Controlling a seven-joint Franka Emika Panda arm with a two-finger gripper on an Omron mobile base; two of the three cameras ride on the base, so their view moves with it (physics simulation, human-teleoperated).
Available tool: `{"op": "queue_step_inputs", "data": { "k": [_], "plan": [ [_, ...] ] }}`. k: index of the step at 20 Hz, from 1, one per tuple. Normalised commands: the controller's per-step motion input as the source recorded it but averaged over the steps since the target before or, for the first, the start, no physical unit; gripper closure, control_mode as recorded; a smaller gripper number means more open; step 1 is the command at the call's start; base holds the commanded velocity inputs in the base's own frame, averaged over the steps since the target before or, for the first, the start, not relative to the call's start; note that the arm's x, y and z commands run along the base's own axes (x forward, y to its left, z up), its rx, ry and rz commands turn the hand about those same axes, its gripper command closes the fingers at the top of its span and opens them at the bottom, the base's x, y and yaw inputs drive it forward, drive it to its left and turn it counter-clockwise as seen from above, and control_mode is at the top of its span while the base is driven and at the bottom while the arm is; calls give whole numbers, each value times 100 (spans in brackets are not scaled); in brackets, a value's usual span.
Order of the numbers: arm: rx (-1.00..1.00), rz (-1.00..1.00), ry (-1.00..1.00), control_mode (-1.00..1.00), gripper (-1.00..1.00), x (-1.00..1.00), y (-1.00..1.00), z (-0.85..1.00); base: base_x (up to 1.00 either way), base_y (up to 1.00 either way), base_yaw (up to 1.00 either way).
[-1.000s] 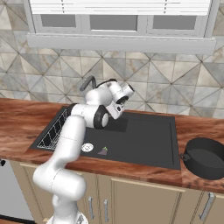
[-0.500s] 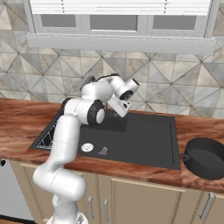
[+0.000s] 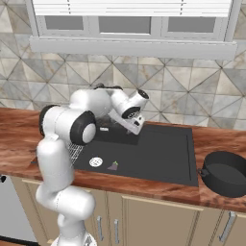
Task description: Dump the eggplant from the pot into the sink. Then turn on the water and wash the eggplant. Then turn off the water and put the eggplant back in the pot.
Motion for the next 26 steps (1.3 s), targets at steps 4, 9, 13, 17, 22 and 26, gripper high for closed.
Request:
{"op": "queue_step_inputs", "data": {
  "k": [4, 9, 13, 17, 22, 26],
  "plan": [
    [-14, 0, -22, -100, -100, -87, 1, 0, 0, 0, 0],
    [-11, 0, -5, -100, -100, -13, 3, 0, 0, 0, 0],
    [-5, 0, 6, -100, -100, 33, 10, 0, 0, 0, 0],
    [-1, 0, 17, -100, -100, 24, 0, 0, 0, 0, 0],
    [0, 0, 23, -100, -100, 1, 0, -1, 0, 0, 0],
    [0, 0, 17, -100, -100, -1, 0, -12, 0, 0, 0]
  ]
}}
